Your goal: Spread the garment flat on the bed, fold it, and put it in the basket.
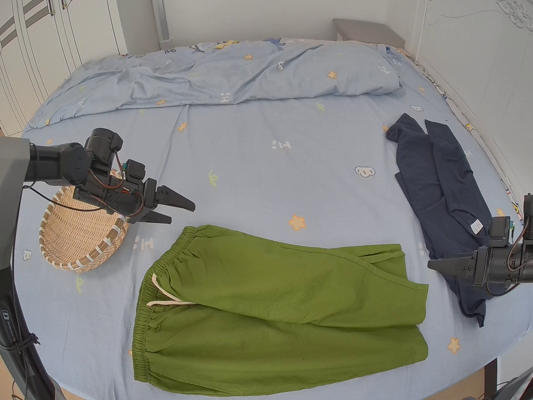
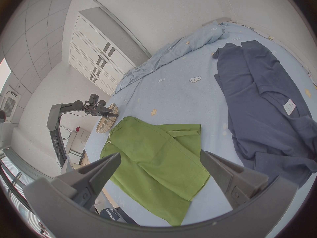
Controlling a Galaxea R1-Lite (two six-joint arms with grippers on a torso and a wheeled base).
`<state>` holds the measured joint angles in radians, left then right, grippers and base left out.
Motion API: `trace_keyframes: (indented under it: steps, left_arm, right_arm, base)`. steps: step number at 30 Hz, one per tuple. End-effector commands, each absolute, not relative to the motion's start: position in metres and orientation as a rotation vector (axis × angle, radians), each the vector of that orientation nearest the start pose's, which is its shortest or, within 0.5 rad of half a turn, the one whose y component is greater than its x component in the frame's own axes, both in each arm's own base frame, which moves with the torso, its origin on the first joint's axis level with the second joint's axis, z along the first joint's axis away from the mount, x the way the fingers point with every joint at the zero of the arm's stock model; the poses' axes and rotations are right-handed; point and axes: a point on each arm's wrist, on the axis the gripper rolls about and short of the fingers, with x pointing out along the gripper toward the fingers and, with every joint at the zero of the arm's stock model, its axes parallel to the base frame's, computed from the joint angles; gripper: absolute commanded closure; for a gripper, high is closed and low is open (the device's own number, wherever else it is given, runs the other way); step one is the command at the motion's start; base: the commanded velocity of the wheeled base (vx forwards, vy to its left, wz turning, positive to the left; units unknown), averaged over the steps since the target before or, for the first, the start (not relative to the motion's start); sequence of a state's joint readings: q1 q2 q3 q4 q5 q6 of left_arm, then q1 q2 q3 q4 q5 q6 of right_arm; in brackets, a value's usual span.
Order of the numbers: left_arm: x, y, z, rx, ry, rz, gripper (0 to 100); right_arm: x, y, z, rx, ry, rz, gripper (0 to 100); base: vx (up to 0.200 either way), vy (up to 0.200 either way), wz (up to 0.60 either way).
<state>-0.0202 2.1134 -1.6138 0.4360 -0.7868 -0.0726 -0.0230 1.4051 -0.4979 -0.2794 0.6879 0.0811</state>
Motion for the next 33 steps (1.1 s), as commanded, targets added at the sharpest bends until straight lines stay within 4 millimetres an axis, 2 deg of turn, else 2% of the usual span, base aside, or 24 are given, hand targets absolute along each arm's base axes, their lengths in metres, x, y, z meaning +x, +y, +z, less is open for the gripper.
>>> trace_keyframes:
  steps: [1,11,20,21,33]
  left_arm:
    - [0.421,-0.031,0.132,-0.416,0.975,-0.684,0]
    - [0.433,-0.035,0.116,-0.418,1.006,-0.666,0]
    - [0.433,-0.045,0.112,-0.41,1.023,-0.684,0]
    - [0.433,-0.045,0.111,-0.411,1.024,-0.684,100]
    - [0.431,-0.04,0.115,-0.416,1.018,-0.675,100]
  right_arm:
    - [0.199,0.011,0.143,0.303,0.646,0.623,0]
    - [0.198,0.013,0.143,0.3,0.648,0.632,0]
    - [0.205,0.012,0.137,0.309,0.664,0.63,0]
    - [0.205,0.012,0.136,0.31,0.663,0.629,0]
    - [0.21,0.011,0.127,0.32,0.682,0.616,0]
  base:
    - [0.0,0.0,0.0]
    - [0.0,0.0,0.0]
    - [0.0,0.0,0.0]
    - [0.0,0.0,0.0]
    - [0.0,0.0,0.0]
